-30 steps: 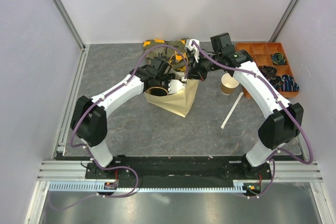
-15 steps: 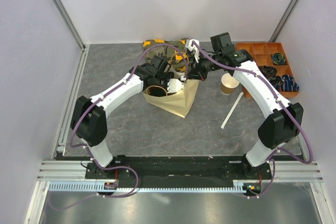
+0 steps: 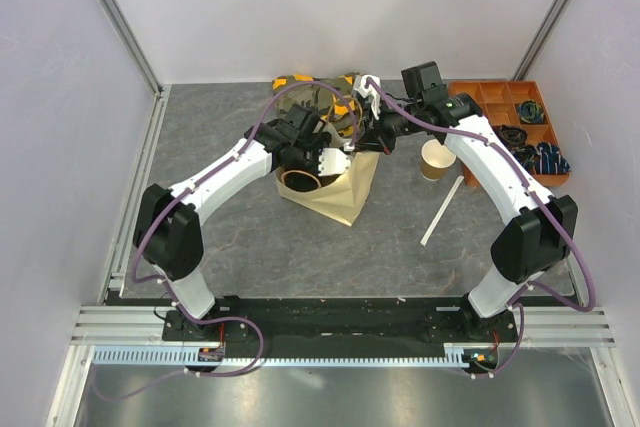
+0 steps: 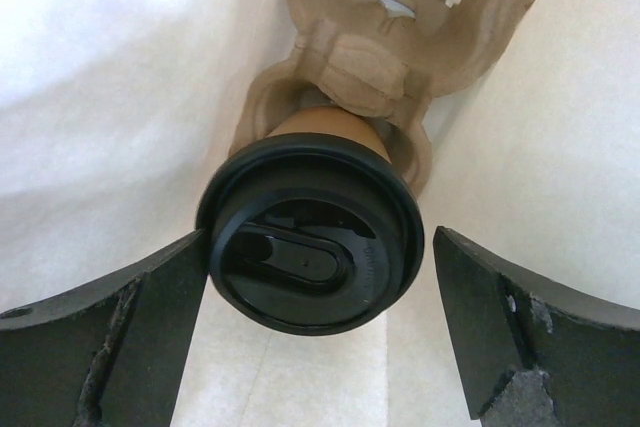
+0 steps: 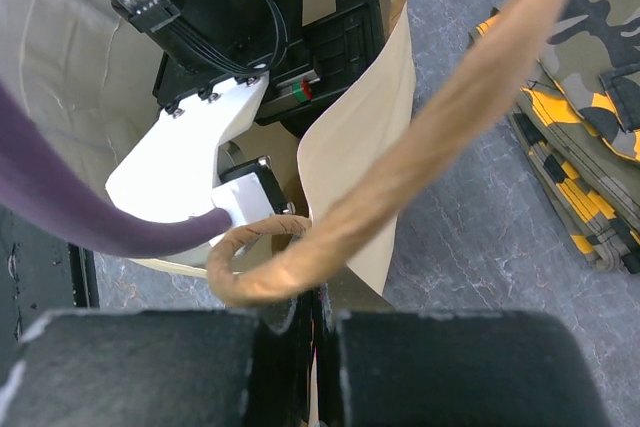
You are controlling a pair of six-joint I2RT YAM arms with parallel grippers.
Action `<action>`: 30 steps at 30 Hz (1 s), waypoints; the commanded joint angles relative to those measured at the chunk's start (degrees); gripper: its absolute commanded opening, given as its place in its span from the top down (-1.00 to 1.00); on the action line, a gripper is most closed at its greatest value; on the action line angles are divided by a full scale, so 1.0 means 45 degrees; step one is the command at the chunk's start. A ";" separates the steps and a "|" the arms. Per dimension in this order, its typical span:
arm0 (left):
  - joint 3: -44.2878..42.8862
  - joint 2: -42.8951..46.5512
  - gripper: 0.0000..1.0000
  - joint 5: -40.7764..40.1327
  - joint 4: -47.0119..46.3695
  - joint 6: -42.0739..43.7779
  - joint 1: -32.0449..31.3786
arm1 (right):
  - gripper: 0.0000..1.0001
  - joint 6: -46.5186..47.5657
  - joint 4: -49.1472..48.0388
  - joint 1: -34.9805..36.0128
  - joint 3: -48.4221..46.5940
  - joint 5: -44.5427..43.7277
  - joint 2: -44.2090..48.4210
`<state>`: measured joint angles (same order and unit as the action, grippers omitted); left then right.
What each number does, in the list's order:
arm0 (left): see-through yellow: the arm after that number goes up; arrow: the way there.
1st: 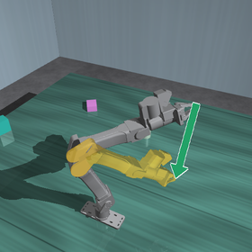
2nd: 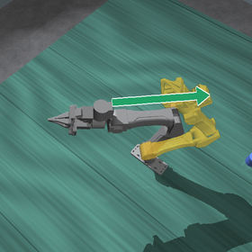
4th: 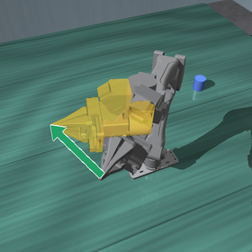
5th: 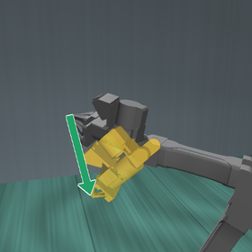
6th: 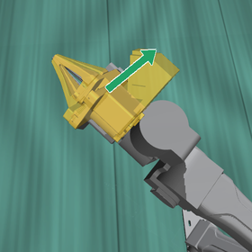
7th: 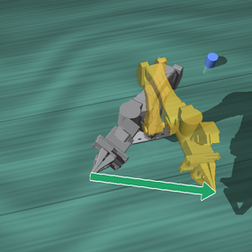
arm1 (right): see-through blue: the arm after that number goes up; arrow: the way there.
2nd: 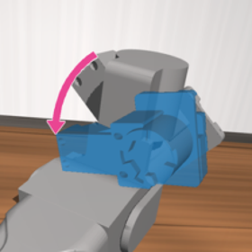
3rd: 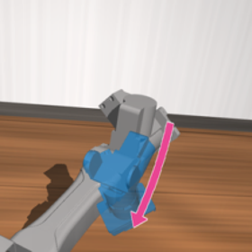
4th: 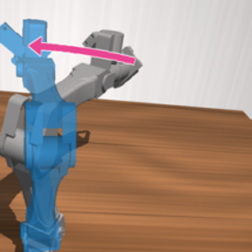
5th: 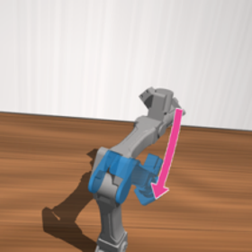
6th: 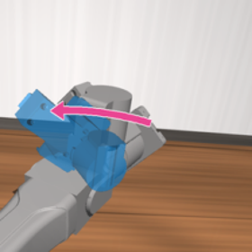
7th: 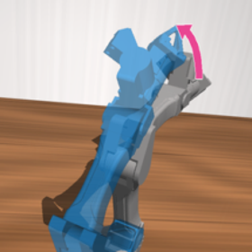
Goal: Pack the takeout coffee
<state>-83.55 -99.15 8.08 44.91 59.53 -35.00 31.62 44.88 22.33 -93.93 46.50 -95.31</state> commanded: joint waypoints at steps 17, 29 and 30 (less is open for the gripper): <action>-0.1277 0.1682 -0.98 0.0997 -0.0312 -0.0787 0.0044 | 1.00 0.0591 0.1276 0.0058 -0.0182 0.0233 -0.0266; -0.1649 0.2014 -0.97 0.1818 0.1484 -0.0338 0.0064 | 1.00 0.0904 0.1237 0.0058 -0.0123 0.0155 -0.0149; -0.1668 0.2015 -0.97 0.1915 0.1583 -0.0357 0.0064 | 1.00 0.0943 0.1198 0.0058 -0.0123 0.0097 -0.0149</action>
<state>-88.18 -93.14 13.08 48.21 58.15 -35.05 33.71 46.41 22.39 -94.24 47.97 -95.55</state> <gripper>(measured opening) 0.990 0.007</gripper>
